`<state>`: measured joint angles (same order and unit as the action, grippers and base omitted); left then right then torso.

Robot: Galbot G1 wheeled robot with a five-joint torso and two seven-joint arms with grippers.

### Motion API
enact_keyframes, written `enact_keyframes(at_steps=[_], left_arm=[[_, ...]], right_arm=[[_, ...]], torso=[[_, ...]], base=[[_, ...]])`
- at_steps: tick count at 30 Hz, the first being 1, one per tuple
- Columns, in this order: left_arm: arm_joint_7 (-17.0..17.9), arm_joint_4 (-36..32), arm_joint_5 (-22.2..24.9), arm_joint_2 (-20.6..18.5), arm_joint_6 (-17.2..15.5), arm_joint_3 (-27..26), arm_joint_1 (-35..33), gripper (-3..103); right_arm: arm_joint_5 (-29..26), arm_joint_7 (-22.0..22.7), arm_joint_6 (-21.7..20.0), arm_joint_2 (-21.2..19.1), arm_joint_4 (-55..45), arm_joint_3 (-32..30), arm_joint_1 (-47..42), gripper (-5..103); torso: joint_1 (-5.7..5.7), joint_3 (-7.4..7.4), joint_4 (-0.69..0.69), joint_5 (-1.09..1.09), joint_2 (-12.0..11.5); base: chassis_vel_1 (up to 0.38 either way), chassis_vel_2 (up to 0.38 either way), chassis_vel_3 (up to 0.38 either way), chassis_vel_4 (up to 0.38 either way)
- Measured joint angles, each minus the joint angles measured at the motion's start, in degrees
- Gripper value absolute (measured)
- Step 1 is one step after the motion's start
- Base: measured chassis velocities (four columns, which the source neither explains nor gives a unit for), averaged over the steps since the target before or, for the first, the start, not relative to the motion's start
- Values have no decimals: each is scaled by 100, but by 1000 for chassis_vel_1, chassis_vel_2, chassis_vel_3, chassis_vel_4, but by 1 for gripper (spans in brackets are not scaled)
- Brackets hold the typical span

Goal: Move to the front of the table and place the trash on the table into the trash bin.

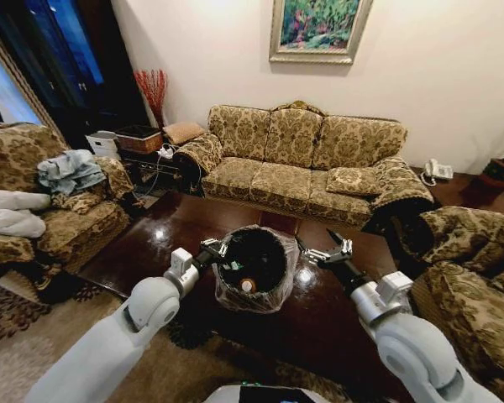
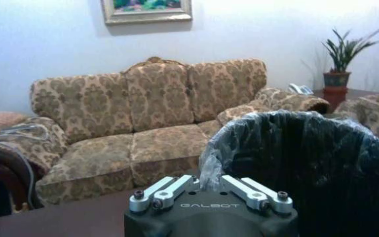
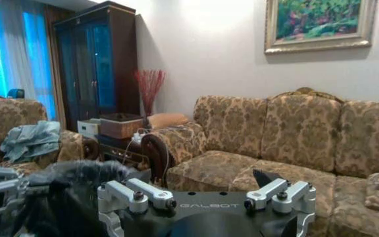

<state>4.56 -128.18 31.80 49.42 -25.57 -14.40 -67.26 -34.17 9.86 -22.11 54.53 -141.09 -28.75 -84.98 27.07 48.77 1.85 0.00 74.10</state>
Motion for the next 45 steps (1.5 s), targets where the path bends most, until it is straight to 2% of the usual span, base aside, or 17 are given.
enact_keyframes(at_steps=[15,23,30,33,37,45], left_arm=[[-4,-136,-194,45,-37,-79,-271,4],[16,-137,-160,25,-38,-113,-318,4],[30,-146,-82,42,20,-185,-424,4],[31,-130,-59,48,55,-196,-428,4],[34,-96,-51,47,80,-232,-419,4],[50,-70,-57,12,0,-230,-308,4]], right_arm=[[193,-54,67,108,-5,-44,-109,100],[192,55,125,212,44,-73,-99,100],[210,199,355,382,241,-74,-77,100],[248,216,352,403,274,-74,-59,100],[351,282,304,456,336,-74,-9,100],[434,386,239,562,342,-91,-7,100]], torso=[[0,1,1,3,0],[-1,-1,1,-3,-5],[-82,-96,1,-2,-181],[-96,-112,0,6,-208],[-109,-130,-3,2,-243],[-112,-134,3,-1,-248]], base=[[284,269,-279,-286],[292,298,-342,-354],[77,72,-75,-76],[0,0,0,0],[-65,-67,27,38],[0,0,0,0]])
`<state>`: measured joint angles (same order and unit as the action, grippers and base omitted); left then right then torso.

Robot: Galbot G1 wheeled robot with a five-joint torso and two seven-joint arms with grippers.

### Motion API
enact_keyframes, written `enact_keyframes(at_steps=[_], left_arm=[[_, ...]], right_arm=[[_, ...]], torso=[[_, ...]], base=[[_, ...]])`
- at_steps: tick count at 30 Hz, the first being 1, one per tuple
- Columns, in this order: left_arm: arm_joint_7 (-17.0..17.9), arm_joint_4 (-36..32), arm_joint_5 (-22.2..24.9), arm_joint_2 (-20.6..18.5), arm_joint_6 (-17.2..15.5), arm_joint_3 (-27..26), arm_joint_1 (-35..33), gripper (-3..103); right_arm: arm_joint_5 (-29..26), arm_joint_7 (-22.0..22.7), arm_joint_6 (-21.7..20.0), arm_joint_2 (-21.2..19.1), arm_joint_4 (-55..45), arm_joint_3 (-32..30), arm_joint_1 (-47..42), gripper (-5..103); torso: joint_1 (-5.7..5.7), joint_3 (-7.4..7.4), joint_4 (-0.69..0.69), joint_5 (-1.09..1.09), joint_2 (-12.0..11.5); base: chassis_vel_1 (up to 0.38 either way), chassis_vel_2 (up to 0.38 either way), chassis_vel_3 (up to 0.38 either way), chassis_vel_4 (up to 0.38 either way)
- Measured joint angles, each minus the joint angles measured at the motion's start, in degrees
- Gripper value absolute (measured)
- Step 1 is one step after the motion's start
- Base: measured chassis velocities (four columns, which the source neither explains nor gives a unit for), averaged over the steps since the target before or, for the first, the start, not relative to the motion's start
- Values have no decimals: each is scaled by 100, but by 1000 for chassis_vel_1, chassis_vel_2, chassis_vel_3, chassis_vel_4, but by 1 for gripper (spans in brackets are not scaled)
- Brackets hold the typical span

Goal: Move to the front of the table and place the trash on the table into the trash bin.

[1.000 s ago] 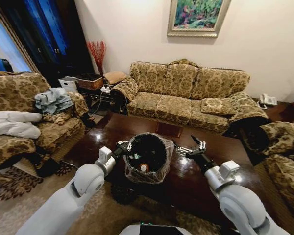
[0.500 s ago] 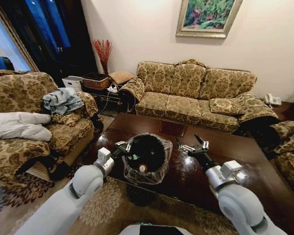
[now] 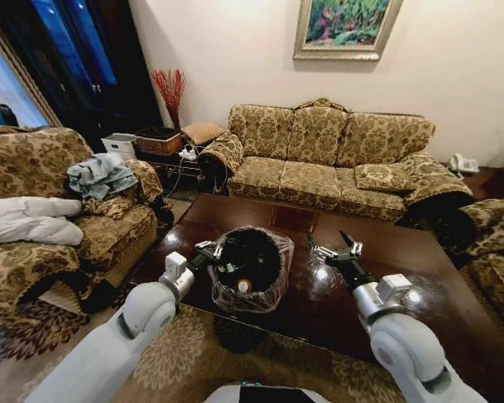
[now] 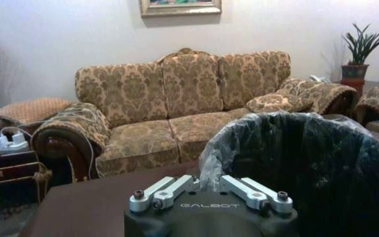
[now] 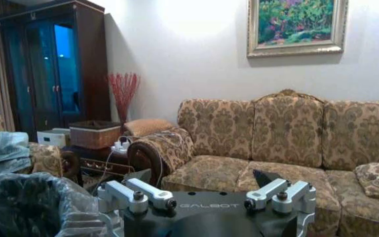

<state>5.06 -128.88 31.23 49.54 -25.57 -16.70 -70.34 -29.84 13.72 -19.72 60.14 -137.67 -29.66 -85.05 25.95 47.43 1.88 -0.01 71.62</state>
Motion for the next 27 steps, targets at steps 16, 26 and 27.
enact_keyframes(at_steps=[16,26,27], left_arm=[[71,74,235,-30,57,116,193,4],[81,83,240,31,91,158,142,4],[81,83,240,31,91,158,142,4]], right_arm=[[304,167,-189,262,-143,-20,-234,100],[374,202,-298,294,-228,-39,-350,100],[374,202,-298,294,-228,-39,-350,100]], torso=[[5,7,-3,1,12],[9,10,-2,1,16],[9,10,-2,1,16]], base=[[-19,-39,-39,-18],[124,-140,-155,147],[233,-212,-248,217]])
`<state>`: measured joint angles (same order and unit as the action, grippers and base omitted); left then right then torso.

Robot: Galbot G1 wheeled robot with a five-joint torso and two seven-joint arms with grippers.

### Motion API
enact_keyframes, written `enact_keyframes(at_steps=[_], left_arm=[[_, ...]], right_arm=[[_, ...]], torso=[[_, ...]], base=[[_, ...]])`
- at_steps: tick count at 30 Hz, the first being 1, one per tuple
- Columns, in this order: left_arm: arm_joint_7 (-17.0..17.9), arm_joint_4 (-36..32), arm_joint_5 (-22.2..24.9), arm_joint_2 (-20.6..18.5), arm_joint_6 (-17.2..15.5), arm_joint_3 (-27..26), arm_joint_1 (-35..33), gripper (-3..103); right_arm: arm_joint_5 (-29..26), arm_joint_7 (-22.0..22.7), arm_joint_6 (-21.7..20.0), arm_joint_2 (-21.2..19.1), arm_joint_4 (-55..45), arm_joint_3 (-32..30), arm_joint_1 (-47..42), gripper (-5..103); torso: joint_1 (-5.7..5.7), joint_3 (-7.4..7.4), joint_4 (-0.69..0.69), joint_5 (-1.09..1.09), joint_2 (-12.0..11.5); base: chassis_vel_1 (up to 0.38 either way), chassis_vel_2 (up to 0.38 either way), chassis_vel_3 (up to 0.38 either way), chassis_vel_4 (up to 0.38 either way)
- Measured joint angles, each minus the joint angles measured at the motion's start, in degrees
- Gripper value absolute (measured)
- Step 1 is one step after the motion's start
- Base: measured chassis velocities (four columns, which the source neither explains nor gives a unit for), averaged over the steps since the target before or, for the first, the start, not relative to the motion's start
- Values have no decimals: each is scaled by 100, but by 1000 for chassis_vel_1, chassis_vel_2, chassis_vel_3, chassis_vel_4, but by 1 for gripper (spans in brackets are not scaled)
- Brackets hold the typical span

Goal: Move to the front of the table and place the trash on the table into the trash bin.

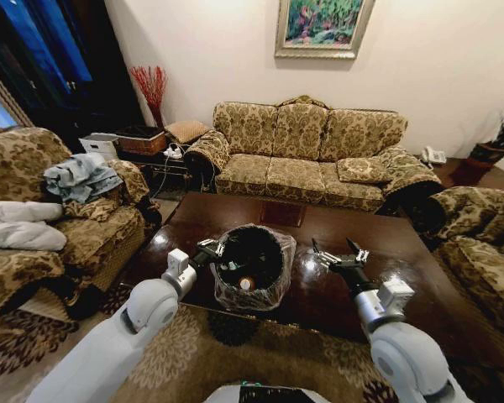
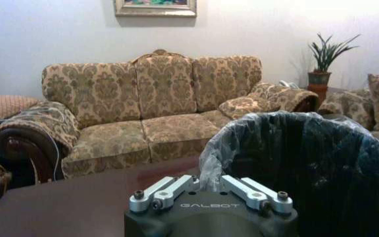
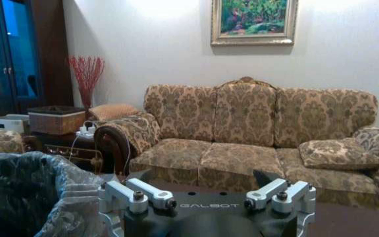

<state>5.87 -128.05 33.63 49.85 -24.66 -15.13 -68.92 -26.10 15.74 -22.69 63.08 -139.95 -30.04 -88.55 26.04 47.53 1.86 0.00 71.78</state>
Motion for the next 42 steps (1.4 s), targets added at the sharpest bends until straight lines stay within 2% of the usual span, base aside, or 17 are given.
enact_keyframes(at_steps=[20,28,37,42], left_arm=[[-18,-246,-199,200,2,-272,-459,4],[-22,-297,-258,295,119,-349,-614,4],[-26,-373,-413,393,161,-469,-844,4],[-86,-382,-437,397,175,-559,-883,4]], right_arm=[[60,-15,33,-28,-96,17,-130,100],[58,-78,180,-39,-63,25,-147,100],[54,-237,421,13,45,87,-133,100],[41,-238,464,67,46,71,-114,100]], torso=[[-4,1,0,0,5],[-3,1,-1,0,5],[-61,-65,-1,1,-115],[-124,-148,0,0,-274]], base=[[299,-325,-327,299],[246,-338,-316,252],[85,-76,-73,82],[-39,41,39,-55]])
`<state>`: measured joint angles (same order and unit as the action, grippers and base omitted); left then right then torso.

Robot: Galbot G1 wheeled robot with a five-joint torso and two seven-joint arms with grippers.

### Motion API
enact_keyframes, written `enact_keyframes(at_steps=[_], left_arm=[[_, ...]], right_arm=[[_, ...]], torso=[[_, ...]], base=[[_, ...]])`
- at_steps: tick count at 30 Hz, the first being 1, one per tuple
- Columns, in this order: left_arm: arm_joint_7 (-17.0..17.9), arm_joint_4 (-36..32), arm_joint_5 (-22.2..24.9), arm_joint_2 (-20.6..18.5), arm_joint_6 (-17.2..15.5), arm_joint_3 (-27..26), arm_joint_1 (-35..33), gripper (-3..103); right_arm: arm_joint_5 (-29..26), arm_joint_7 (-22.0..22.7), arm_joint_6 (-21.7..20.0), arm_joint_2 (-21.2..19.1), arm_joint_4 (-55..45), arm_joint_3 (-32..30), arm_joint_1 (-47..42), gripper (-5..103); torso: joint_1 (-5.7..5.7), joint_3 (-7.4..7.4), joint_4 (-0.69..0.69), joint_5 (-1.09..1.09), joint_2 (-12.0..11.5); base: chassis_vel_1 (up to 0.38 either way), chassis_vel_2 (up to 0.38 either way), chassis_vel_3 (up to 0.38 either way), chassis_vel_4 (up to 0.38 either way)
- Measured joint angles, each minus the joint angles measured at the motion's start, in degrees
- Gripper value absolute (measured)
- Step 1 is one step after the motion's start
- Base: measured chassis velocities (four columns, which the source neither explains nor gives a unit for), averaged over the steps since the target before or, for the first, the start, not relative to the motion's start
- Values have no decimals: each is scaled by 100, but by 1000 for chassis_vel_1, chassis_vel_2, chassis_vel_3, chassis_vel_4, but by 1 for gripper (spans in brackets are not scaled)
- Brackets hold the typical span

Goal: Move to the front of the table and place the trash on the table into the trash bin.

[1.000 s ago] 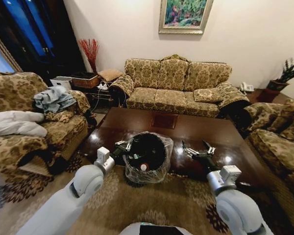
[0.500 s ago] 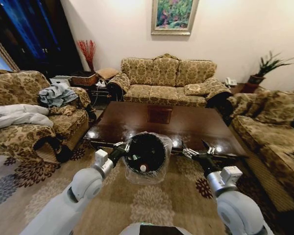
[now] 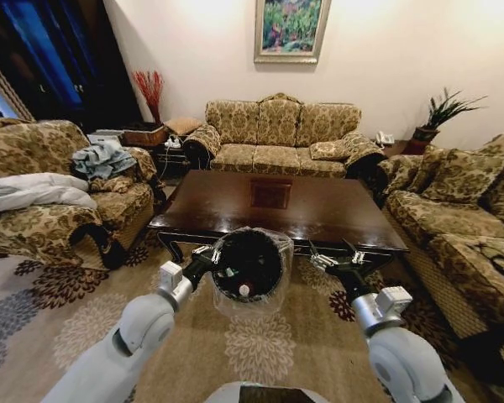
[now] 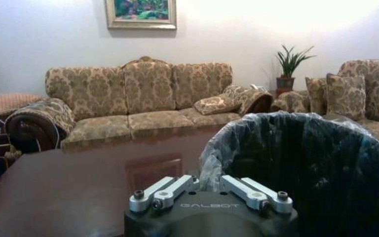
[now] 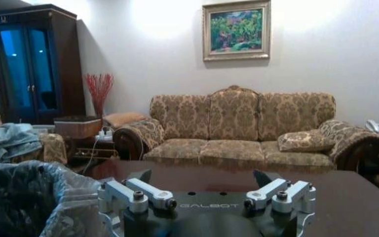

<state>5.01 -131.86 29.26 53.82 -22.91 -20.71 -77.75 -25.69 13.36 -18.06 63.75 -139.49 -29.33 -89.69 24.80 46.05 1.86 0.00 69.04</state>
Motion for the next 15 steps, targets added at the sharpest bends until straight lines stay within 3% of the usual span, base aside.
enact_keyframes(at_steps=[15], left_arm=[[-38,418,-168,0,138,42,-108,4]], right_arm=[[76,-311,250,294,-85,-422,-420,100]], torso=[[-238,-268,0,0,-498]], base=[[-3,4,2,-2]])
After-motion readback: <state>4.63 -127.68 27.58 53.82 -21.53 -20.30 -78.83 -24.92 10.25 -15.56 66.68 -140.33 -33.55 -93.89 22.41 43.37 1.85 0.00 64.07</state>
